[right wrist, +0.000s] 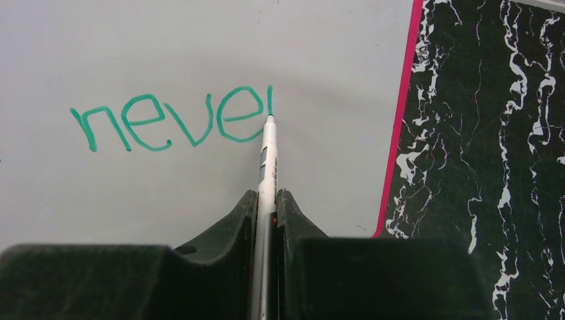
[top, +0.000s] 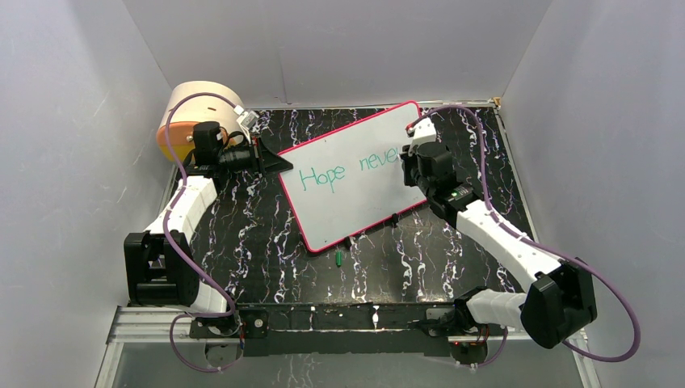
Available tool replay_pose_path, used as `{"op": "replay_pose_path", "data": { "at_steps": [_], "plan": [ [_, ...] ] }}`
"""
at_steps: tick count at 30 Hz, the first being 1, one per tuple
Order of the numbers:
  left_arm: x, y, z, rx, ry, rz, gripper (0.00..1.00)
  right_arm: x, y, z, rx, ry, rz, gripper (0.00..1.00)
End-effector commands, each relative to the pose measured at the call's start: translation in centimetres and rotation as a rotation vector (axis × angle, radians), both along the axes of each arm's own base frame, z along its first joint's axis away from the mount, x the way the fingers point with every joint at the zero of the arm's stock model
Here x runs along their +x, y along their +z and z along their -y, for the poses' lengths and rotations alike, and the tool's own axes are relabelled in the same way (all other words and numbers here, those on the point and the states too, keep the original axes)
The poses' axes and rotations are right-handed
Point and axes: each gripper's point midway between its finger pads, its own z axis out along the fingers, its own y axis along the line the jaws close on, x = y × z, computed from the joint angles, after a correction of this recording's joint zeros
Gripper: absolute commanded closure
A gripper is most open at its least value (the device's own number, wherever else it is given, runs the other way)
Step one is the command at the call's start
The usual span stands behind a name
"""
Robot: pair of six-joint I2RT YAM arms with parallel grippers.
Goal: Write a sentence on the whiteboard
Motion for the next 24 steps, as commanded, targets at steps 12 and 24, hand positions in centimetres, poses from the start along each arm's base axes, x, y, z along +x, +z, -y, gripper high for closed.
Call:
{"op": "replay_pose_path", "data": {
  "at_steps": [12, 24],
  "plan": [
    [-0.1, -4.9, 0.4, 0.116, 0.027, -0.067, 1.00, -1.0, -0.4, 0.4, 0.023, -0.003, -0.012, 1.00],
    [-0.2, -4.9, 0.5, 0.116, 0.024, -0.068, 1.00, 0.7, 2.7, -0.6, 0.056, 0.008, 0.071, 1.00]
  ]
}}
